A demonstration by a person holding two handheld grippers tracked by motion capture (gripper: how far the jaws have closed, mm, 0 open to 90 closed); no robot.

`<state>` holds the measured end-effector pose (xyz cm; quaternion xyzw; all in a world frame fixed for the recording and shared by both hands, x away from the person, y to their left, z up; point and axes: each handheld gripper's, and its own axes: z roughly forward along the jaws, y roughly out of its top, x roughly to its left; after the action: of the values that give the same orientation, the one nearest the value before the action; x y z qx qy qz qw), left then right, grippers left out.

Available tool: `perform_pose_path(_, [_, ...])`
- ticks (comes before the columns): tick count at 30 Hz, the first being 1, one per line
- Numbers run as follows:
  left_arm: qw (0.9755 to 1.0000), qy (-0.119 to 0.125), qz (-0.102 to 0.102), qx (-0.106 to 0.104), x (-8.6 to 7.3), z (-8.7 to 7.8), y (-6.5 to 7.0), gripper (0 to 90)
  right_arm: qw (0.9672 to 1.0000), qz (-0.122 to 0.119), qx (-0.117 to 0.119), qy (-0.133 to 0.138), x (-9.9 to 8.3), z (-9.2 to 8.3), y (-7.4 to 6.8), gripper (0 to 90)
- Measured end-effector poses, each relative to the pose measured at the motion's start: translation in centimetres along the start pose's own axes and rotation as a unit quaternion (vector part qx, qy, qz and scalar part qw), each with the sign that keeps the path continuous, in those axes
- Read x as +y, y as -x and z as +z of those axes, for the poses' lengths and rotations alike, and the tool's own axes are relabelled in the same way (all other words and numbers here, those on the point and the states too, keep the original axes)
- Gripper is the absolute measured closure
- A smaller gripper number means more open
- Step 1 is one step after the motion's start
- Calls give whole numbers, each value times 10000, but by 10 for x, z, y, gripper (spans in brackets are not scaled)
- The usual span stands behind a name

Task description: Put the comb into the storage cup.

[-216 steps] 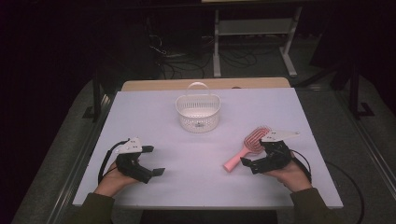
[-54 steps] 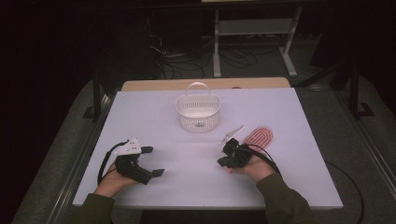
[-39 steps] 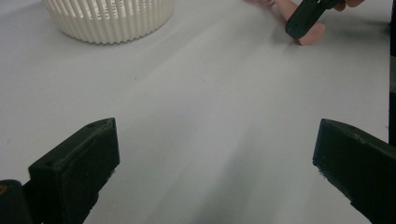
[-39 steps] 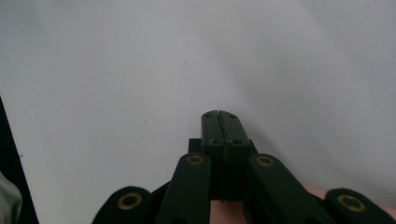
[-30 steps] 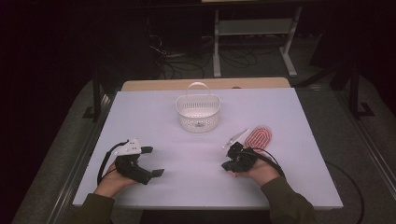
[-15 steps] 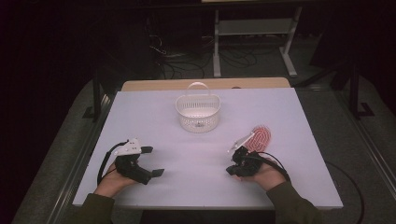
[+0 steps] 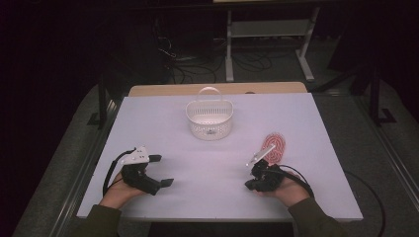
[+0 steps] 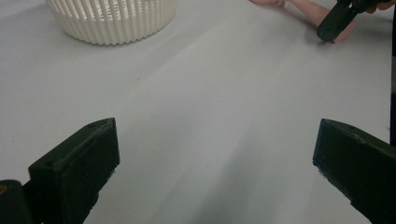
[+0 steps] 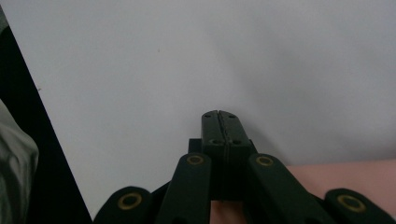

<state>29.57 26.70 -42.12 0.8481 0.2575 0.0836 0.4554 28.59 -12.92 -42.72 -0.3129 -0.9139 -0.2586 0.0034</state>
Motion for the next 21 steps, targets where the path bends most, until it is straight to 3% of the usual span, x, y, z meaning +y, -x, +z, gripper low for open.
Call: perform_pose_path(21, [10000,17,-1,-14,0,0,1,6,9994,275,-180,-84,-27,-12,7,894])
